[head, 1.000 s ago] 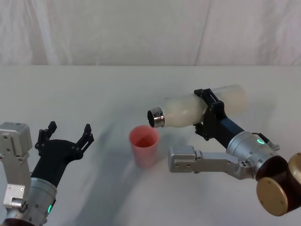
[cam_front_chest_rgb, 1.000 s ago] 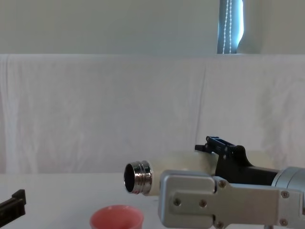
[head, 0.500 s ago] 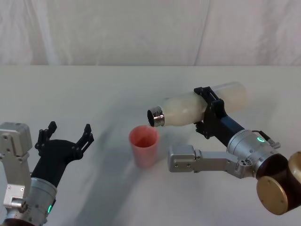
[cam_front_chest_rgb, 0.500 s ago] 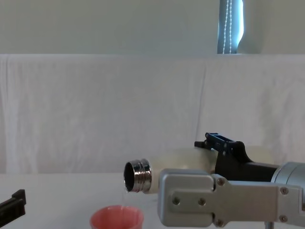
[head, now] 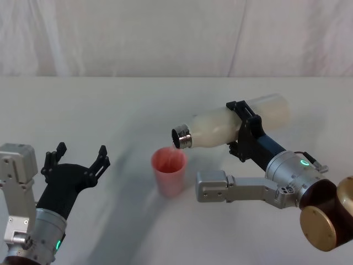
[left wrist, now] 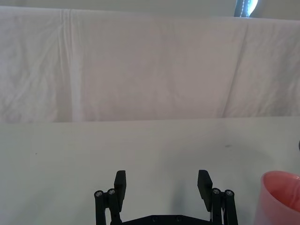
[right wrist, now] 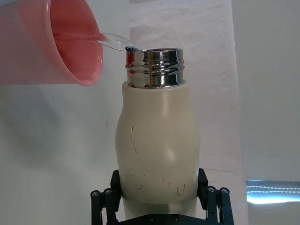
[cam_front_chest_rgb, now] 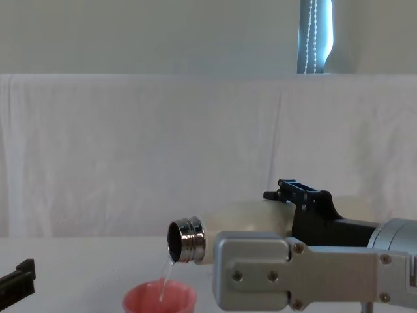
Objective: Grasp the thermos with one hand and pour water into the cup lid.
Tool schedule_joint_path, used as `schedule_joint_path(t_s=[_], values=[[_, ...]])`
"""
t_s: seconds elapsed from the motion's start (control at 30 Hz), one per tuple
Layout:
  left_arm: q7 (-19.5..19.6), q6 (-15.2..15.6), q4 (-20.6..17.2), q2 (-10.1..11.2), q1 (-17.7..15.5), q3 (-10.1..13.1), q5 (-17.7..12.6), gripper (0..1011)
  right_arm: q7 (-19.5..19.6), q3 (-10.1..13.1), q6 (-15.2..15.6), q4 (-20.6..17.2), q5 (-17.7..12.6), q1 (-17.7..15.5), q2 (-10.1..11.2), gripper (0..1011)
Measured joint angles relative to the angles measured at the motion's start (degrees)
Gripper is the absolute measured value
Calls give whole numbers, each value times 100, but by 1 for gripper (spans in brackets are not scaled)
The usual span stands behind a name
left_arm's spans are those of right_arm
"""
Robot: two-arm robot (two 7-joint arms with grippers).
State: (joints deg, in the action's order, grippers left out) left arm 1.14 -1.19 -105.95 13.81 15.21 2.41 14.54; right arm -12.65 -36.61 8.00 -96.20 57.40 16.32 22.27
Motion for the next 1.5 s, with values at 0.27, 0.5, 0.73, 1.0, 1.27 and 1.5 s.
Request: schedule_joint_path(t_s=[0.27,0.5,0.73,1.0,1.27,1.5], values=[[0,0,0,0,0,0,0,1001,-14,-3,6,-1,5,3,2,959],[0,0,0,0,0,0,0,1001,-17,-6,12,-1,14,5,3,959],[0,0,0,0,0,0,0,1001,-24,-20,15,-1,39,14,12,959],[0,0,0,0,0,0,0,1001,-43,-34,17,-1,48,27,11,959],[0,0,0,0,0,0,0,1001,-26,72,-10,-34,-171,-52,-35,959],[0,0,0,0,0,0,0,1001,25,152,-40,-65,-327,-120,-77,959]])
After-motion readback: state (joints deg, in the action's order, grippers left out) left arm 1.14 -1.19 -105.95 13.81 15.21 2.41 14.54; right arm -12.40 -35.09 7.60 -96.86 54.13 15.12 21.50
